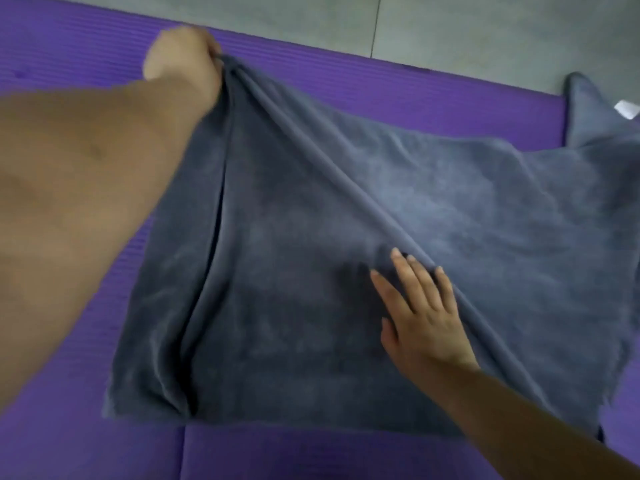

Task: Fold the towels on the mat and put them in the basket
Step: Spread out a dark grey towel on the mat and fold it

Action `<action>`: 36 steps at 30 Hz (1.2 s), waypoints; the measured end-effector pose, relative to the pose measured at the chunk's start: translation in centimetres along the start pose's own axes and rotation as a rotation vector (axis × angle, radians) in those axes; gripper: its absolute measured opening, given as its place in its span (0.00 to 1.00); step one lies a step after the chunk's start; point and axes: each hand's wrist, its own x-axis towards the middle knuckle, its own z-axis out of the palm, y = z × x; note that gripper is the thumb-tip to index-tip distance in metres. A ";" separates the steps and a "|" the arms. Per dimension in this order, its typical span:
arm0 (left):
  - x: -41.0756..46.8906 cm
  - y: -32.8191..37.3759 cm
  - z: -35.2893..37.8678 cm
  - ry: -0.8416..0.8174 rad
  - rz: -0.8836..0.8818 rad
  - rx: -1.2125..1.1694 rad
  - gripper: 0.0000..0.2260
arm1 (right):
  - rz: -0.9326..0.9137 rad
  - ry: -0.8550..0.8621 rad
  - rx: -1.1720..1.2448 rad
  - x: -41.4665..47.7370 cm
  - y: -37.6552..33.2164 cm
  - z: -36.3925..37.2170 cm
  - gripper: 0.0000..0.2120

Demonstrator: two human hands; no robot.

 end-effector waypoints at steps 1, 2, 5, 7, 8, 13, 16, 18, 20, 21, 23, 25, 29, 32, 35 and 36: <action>0.6 -0.9 -0.6 0.014 -0.009 -0.011 0.15 | -0.007 -0.031 -0.007 0.2 -0.6 0.4 0.26; 0.8 -1.6 -1.0 0.007 -0.010 -0.036 0.16 | -0.008 -0.065 -0.011 0.5 -1.2 0.9 0.26; -0.8 -3.5 -0.5 -0.093 -0.017 -0.191 0.27 | 0.006 -0.128 -0.011 1.0 -2.0 1.9 0.28; -4.6 -5.2 0.6 -0.080 0.002 -0.259 0.28 | 0.002 -0.139 -0.012 1.2 -1.8 2.1 0.28; -7.4 -6.2 1.1 -0.057 0.044 -0.274 0.26 | -0.002 -0.143 -0.017 1.2 -1.7 2.1 0.29; -23.4 -11.6 1.6 -0.016 0.195 -0.233 0.14 | 0.007 -0.176 -0.021 1.3 -2.0 2.0 0.30; -28.5 -13.7 0.9 -0.053 0.112 -0.271 0.09 | 0.017 -0.228 -0.036 1.5 -2.1 1.3 0.29; -29.3 -14.4 0.3 -0.029 0.128 -0.208 0.11 | 0.007 -0.290 -0.043 1.6 -2.2 0.8 0.29; -29.7 -14.0 0.0 -0.002 0.164 -0.107 0.18 | 0.011 -0.409 -0.035 1.6 -2.5 0.3 0.29; -29.9 -13.6 -0.1 -0.003 0.154 -0.074 0.21 | 0.019 -0.425 -0.025 1.7 -2.7 0.0 0.29; -30.2 -12.8 -0.1 -0.009 0.105 -0.031 0.21 | 0.062 -0.421 0.005 1.8 -3.1 -0.6 0.33; -29.6 -12.1 -0.2 -0.044 0.080 0.028 0.17 | 0.063 -0.443 0.015 1.7 -3.4 -1.3 0.33; -26.4 -10.8 -1.3 -0.283 -0.108 0.131 0.10 | 0.128 -0.526 0.018 2.0 -4.2 -2.4 0.29; -25.7 -11.7 -1.8 -0.312 -0.133 -0.045 0.10 | 0.155 -0.533 0.051 2.3 -4.5 -2.9 0.29; -26.7 -12.9 -2.5 -0.230 -0.038 -0.407 0.15 | 0.162 -0.550 0.068 2.2 -4.2 -3.2 0.29; -27.2 -13.1 -2.6 -0.232 0.080 -0.350 0.15 | 0.159 -0.552 0.080 2.1 -4.1 -3.3 0.29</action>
